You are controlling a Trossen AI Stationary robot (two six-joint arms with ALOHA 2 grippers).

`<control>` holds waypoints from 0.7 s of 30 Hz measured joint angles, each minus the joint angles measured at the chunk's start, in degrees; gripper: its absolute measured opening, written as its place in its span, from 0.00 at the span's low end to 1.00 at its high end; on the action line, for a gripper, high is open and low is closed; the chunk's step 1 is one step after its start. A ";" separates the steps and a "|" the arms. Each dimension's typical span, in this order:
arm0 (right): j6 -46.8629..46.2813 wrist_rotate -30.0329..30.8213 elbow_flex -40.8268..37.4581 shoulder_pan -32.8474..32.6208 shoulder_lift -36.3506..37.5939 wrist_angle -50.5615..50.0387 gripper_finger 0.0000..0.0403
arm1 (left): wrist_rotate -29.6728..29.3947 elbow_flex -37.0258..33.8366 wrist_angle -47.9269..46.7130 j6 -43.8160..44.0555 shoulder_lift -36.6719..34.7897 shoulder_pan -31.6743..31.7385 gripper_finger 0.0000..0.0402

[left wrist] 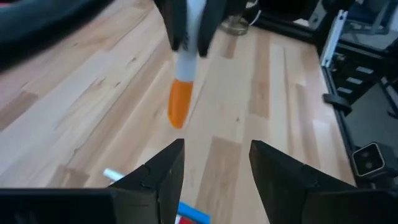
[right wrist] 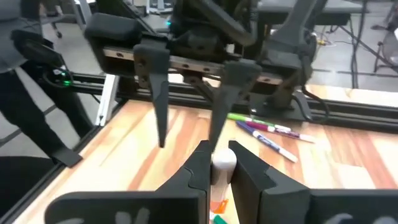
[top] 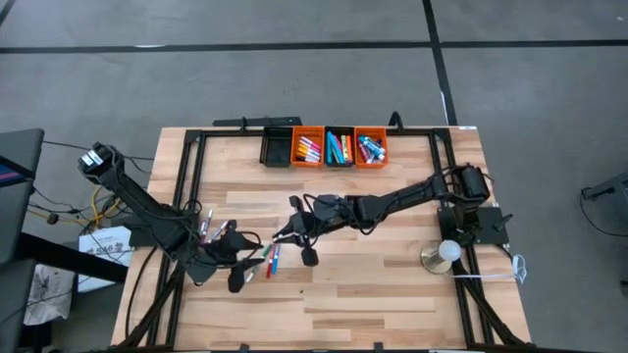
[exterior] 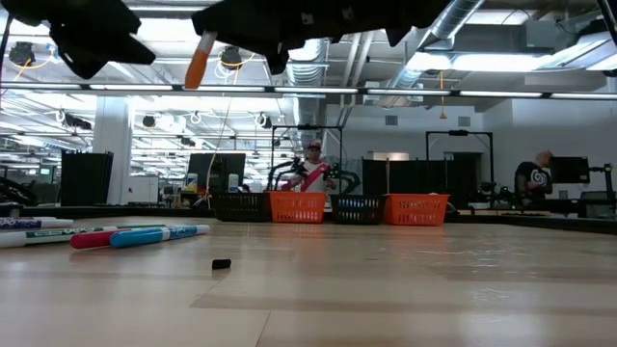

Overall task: Pick & Place Markers
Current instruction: Put the white orange highlighter pen into the left orange bin

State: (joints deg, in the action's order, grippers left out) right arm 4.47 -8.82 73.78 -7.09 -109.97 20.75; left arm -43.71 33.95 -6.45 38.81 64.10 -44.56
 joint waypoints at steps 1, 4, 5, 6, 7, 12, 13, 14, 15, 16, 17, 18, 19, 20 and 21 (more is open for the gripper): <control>-0.06 0.01 0.00 0.27 0.00 -0.15 0.06 | -0.13 0.00 -0.70 0.63 0.00 -0.04 0.44; -1.31 0.00 0.00 1.25 0.00 -0.79 0.07 | -0.31 -0.02 -2.67 2.24 0.00 -0.02 0.44; -1.46 0.01 0.00 1.62 0.00 -1.07 0.07 | -0.37 -0.02 -2.70 2.47 0.00 -0.02 0.44; -1.46 0.00 0.00 1.99 0.00 -1.40 0.07 | -0.37 -0.02 -2.73 2.59 0.00 -0.02 0.44; -1.47 -0.02 0.00 2.41 0.00 -1.86 0.07 | -0.37 -0.02 -2.76 2.64 0.00 -0.02 0.44; -1.51 -0.04 0.00 5.16 0.00 -2.68 0.06 | -0.39 -0.02 -2.75 2.64 0.00 -0.02 0.44; -1.55 -0.06 0.00 5.86 0.00 -2.81 0.06 | -0.39 -0.02 -2.76 2.65 0.00 -0.02 0.44; -1.87 -0.05 0.00 6.57 0.00 -3.15 0.06 | -0.39 -0.02 -2.76 2.65 0.00 0.00 0.44; -2.37 -0.06 0.00 7.29 0.00 -3.47 0.06 | -0.39 -0.02 -2.76 2.67 0.00 -0.01 0.44; -2.81 -0.07 0.00 8.07 0.00 -3.68 0.07 | -0.39 -0.02 -2.76 2.64 0.00 -0.02 0.44; -2.99 -0.13 0.00 8.92 0.00 -3.91 0.07 | -0.39 -0.02 -2.75 2.65 0.00 0.01 0.44; -3.02 -0.17 0.00 9.78 0.00 -4.15 0.07 | -0.41 -0.02 -2.76 2.65 0.00 0.01 0.44; -3.04 -0.18 0.01 10.68 0.01 -4.42 0.07 | -0.55 -0.02 -2.76 2.64 0.00 0.01 0.44; -3.15 -0.24 0.06 11.74 0.11 -5.00 0.07 | -1.06 -0.02 -2.78 2.64 0.00 0.01 0.44; -3.13 -0.24 0.21 12.76 0.41 -6.35 0.06 | -1.55 -0.02 -2.76 2.65 0.00 0.01 0.44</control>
State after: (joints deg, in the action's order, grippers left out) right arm 1.34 -9.06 73.99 5.66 -109.57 14.39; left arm -45.26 33.93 -9.21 41.45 64.10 -44.56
